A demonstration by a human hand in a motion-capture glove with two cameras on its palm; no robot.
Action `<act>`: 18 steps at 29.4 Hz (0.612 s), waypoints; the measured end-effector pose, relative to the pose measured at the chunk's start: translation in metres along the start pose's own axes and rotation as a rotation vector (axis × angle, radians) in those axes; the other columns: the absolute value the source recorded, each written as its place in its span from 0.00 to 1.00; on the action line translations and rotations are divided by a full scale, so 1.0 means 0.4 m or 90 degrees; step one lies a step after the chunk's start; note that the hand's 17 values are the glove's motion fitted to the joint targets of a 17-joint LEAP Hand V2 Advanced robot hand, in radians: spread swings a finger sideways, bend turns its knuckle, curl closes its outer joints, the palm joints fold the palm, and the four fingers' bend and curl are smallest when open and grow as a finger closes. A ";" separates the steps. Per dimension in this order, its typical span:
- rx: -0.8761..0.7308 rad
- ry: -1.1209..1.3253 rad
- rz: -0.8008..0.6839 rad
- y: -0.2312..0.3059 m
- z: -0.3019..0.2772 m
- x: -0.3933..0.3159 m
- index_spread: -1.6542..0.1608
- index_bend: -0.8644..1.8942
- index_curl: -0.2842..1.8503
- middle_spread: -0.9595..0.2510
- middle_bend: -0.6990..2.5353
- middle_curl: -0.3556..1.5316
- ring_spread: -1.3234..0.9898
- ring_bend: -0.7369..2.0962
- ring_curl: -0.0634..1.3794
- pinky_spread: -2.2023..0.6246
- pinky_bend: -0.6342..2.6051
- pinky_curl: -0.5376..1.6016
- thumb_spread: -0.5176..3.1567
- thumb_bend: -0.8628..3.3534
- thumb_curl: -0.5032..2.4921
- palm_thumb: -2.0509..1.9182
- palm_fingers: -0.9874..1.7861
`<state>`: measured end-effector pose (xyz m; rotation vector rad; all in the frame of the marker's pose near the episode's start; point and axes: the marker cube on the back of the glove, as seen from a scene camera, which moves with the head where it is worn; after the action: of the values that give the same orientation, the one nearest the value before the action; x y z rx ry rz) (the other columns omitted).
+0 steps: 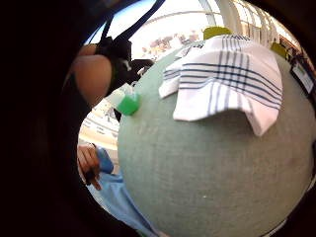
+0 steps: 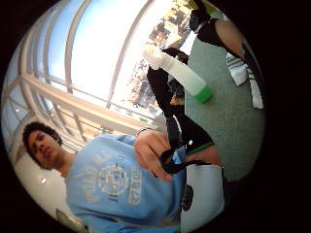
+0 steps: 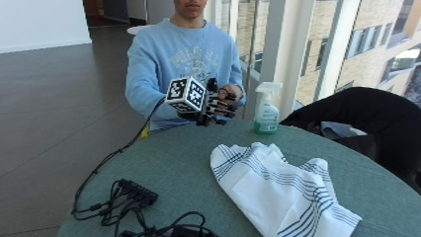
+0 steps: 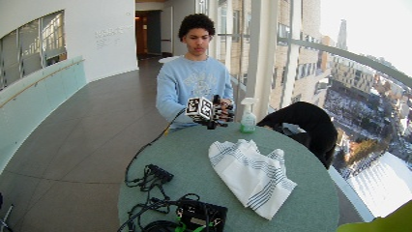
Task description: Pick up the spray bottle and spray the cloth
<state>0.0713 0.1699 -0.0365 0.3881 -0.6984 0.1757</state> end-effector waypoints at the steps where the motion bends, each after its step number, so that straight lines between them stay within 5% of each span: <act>1: 0.005 0.015 0.007 0.023 -0.019 0.006 0.71 0.35 0.27 0.71 0.28 0.42 0.54 0.39 0.29 0.83 0.28 0.42 0.41 0.20 0.33 0.71 0.64; 18: 0.057 0.205 0.105 0.301 -0.195 0.103 0.71 0.36 0.26 0.71 0.28 0.41 0.55 0.37 0.28 0.84 0.27 0.42 0.41 0.20 0.32 0.71 0.64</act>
<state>0.1143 0.3126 -0.0293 0.3772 -0.4049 0.4178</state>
